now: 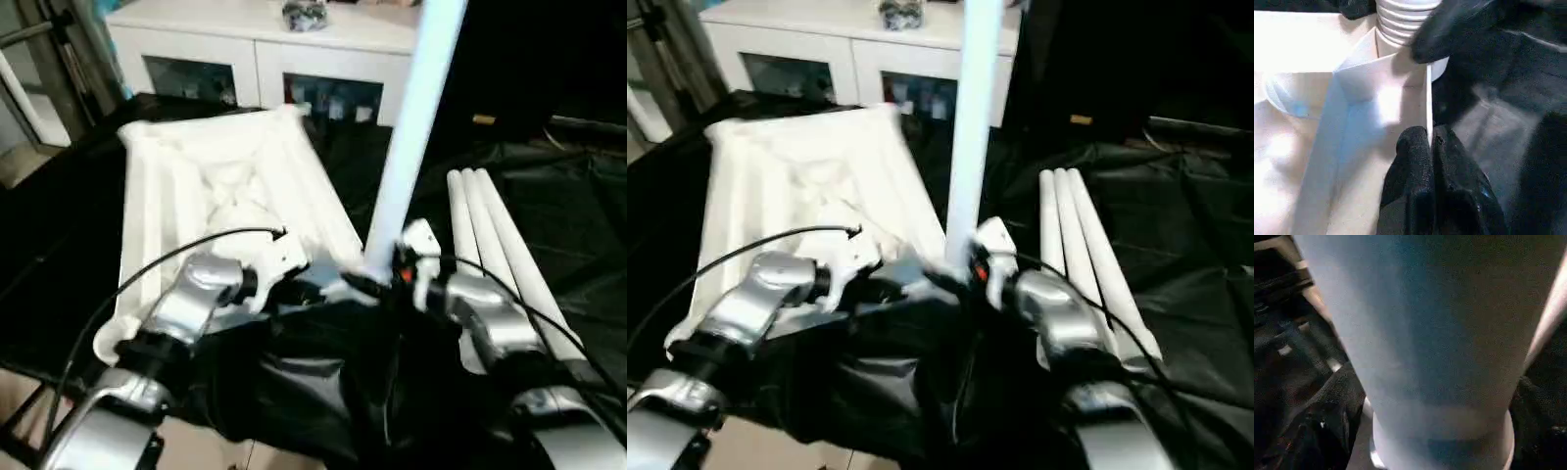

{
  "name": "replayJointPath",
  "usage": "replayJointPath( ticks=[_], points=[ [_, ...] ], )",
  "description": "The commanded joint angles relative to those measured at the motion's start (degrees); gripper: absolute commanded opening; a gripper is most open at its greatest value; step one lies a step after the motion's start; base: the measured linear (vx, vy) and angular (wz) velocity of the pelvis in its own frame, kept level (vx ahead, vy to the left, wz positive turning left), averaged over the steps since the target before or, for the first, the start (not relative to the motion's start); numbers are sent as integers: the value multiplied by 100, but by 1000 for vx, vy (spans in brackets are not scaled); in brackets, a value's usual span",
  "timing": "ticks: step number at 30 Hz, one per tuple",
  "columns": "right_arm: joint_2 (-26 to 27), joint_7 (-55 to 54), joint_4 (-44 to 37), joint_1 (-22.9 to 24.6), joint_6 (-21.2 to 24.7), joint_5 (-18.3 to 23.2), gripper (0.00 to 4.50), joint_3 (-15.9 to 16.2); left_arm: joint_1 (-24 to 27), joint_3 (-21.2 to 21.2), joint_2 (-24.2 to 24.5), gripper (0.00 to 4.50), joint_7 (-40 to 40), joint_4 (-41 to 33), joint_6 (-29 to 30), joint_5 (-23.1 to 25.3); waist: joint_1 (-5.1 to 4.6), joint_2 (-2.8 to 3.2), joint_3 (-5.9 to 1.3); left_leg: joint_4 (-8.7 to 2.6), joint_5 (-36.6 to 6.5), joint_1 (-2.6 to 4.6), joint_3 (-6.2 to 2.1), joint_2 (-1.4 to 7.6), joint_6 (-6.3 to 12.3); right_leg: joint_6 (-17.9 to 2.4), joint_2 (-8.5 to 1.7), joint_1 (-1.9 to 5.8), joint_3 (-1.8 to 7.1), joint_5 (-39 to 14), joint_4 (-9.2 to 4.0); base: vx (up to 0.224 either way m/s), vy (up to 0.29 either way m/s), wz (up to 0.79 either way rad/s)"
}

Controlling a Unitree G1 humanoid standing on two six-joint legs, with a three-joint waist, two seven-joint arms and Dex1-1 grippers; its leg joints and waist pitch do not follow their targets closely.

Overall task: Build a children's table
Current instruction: Rotate leg to tighten

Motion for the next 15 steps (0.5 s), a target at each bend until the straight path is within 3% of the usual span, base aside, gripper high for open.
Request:
replayJointPath(
  ticks=[1,4,6,12,15],
  points=[
    [136,569,-235,103,142,33,341,448,-30,-198,-83,0,-79,1,-133,-24,20,6,-295,-318,-587,-19,-5,230,591,-1475,-453,350,270,-338,-328,0,0,0],
    [68,707,-291,146,230,2,332,510,-84,-177,-5,0,-143,129,-215,-10,51,6,-292,-326,-672,-9,0,229,484,-1437,-460,340,271,-551,-347,0,0,0],
    [67,722,-336,168,285,2,302,508,-99,-168,12,0,-161,166,-239,-27,58,12,-289,-336,-695,-5,-7,230,410,-1408,-458,336,271,-626,-349,0,0,0],
    [138,644,-451,216,425,46,283,475,-92,-168,-7,0,-176,185,-255,-27,61,1,-304,-323,-552,-16,-5,220,412,-1426,-457,353,271,-390,-321,0,0,0],
    [346,-272,-57,95,277,-205,281,322,-103,-128,-169,0,116,190,-132,2,35,-2,-281,-343,-708,-4,-8,218,316,-1364,-472,324,276,-740,-363,0,0,0]
  ],
)
